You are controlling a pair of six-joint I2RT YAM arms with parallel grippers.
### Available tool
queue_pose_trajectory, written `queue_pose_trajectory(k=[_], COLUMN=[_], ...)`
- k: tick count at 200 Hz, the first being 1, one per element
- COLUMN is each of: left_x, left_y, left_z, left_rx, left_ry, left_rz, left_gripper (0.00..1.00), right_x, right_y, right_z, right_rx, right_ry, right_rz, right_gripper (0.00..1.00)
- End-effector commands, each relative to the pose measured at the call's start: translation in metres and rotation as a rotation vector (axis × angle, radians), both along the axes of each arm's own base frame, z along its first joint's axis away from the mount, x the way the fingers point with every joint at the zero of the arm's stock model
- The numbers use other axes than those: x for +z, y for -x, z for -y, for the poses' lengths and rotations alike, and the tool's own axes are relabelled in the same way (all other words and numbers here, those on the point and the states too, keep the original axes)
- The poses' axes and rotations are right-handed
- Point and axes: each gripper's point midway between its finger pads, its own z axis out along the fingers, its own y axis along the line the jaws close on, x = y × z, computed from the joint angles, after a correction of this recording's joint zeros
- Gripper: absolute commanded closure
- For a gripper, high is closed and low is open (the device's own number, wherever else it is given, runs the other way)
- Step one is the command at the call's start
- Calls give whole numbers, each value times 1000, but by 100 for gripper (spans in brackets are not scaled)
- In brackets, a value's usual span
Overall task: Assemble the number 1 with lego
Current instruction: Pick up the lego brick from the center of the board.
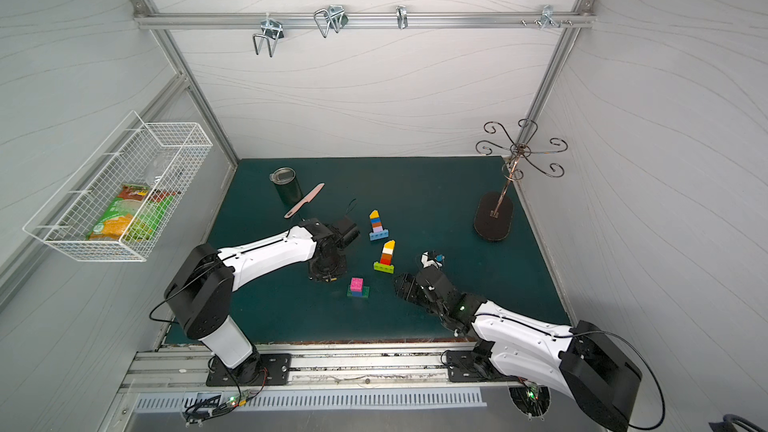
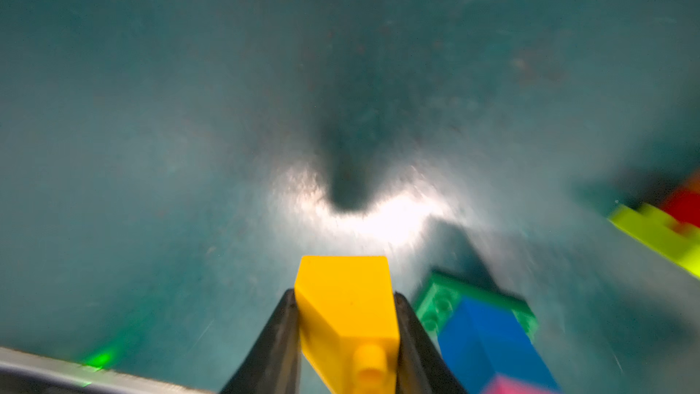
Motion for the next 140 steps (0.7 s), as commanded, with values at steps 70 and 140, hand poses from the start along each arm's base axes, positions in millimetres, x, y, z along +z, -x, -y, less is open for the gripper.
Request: queue_pose_trajectory(k=[70,140], left_x=[89,65], left_y=[32,36], left_z=[63,89], left_rx=[-411,-438], left_ry=[83,111], left_rz=[62,50], left_gripper=[89,89], right_x=[6,10], right_y=[-6,-3], right_z=[12,14], right_rx=[-79,-74], right_ry=[-25,-57], right_rz=[13,30], right_gripper=[1,1])
